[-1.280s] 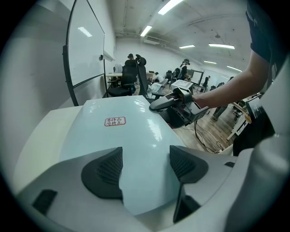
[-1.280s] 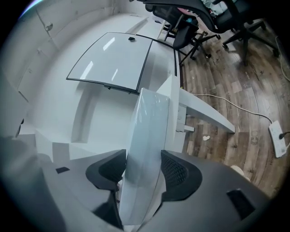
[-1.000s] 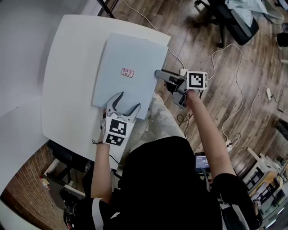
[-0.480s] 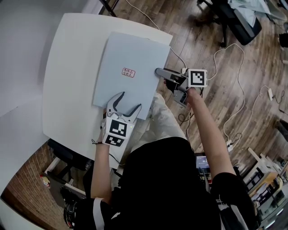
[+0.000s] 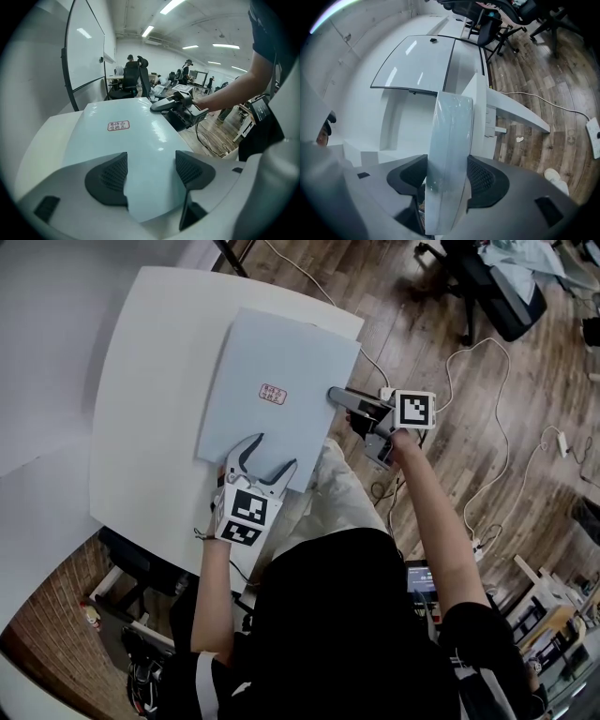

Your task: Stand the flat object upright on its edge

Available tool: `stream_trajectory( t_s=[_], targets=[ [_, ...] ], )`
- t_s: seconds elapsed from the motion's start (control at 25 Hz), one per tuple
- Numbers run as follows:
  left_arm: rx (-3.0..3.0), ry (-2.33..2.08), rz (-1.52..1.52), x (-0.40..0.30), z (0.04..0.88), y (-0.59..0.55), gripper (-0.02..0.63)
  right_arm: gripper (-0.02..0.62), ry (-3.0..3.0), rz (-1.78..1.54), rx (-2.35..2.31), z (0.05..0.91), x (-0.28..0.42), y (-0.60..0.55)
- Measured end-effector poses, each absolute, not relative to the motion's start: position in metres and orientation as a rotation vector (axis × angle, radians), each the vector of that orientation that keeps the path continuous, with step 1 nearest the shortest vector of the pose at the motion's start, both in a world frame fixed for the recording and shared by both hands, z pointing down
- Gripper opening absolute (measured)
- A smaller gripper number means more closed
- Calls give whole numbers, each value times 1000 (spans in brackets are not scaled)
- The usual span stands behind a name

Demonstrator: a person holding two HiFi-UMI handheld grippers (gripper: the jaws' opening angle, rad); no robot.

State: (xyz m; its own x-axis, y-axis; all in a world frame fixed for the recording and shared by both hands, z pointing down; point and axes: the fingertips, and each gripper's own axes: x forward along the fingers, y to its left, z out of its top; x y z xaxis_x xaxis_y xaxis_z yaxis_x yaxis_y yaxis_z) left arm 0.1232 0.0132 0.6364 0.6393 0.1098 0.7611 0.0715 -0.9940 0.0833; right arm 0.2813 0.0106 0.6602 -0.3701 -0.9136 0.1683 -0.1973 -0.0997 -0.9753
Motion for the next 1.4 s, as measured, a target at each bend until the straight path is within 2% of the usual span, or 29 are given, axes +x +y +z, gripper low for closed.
stream_trajectory(
  t_s=[0.68,1.4],
  targets=[
    [2796,25,1172,129,598,-6,322,275,1846,-1350,-1395,584,281,-25],
    [2794,-227,1144,92,591,-34,322,275,2222,-1150,-1510,519,230,-62]
  ],
)
